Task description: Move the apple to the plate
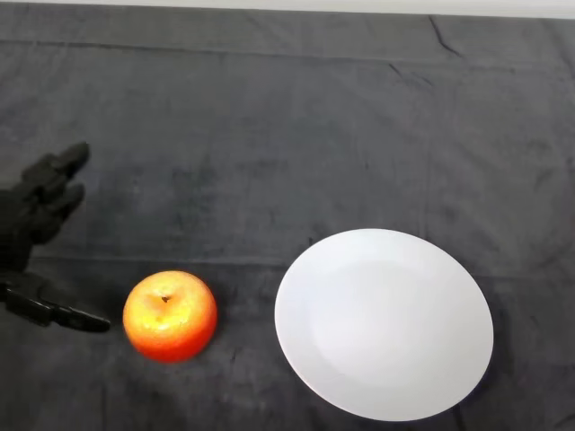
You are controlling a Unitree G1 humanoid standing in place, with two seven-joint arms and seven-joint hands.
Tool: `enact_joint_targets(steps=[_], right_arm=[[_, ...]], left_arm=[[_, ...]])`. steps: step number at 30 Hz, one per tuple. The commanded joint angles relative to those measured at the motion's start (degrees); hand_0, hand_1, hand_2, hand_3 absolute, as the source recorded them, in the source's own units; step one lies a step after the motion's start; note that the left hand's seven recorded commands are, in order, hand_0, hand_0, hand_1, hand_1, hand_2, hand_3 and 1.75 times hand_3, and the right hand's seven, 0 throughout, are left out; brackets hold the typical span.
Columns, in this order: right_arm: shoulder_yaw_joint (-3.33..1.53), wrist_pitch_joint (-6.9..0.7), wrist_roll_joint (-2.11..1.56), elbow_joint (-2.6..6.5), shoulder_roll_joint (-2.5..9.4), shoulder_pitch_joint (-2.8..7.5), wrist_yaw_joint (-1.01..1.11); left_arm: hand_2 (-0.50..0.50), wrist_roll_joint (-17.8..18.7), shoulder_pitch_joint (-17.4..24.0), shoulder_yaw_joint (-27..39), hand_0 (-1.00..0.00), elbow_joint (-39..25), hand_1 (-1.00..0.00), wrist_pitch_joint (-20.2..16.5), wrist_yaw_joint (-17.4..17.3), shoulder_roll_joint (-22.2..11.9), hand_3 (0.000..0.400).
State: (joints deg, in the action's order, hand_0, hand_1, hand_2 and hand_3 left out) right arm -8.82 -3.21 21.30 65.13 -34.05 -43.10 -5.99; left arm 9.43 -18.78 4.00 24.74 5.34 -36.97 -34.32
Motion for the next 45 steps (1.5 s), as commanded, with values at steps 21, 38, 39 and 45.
enact_joint_targets(steps=[21, 38, 39, 45], right_arm=[[0.58, -0.76, -0.56, -0.78, -0.81, 2.64, 0.47], [0.6, -0.8, -0.54, -0.84, -0.8, 2.66, 0.48], [0.6, -0.8, -0.54, -0.85, -0.8, 2.66, 0.48], [0.61, -0.82, -0.54, -0.87, -0.8, 2.68, 0.49]], left_arm=[[0.0, -3.5, 0.5, -7.4, 0.0, -3.5, 0.0, -3.5, -4.9, 1.0, 0.0], [0.0, -7.1, -1.4, -10.6, 0.0, -3.0, 0.0, -0.9, -4.4, 2.7, 0.0], [0.0, -7.4, -1.4, -10.8, 0.0, -3.4, 0.0, -0.9, -4.3, 2.7, 0.0], [0.0, -9.7, -2.0, -11.6, 0.0, -4.8, 0.0, 0.7, -2.9, 2.4, 0.0]])
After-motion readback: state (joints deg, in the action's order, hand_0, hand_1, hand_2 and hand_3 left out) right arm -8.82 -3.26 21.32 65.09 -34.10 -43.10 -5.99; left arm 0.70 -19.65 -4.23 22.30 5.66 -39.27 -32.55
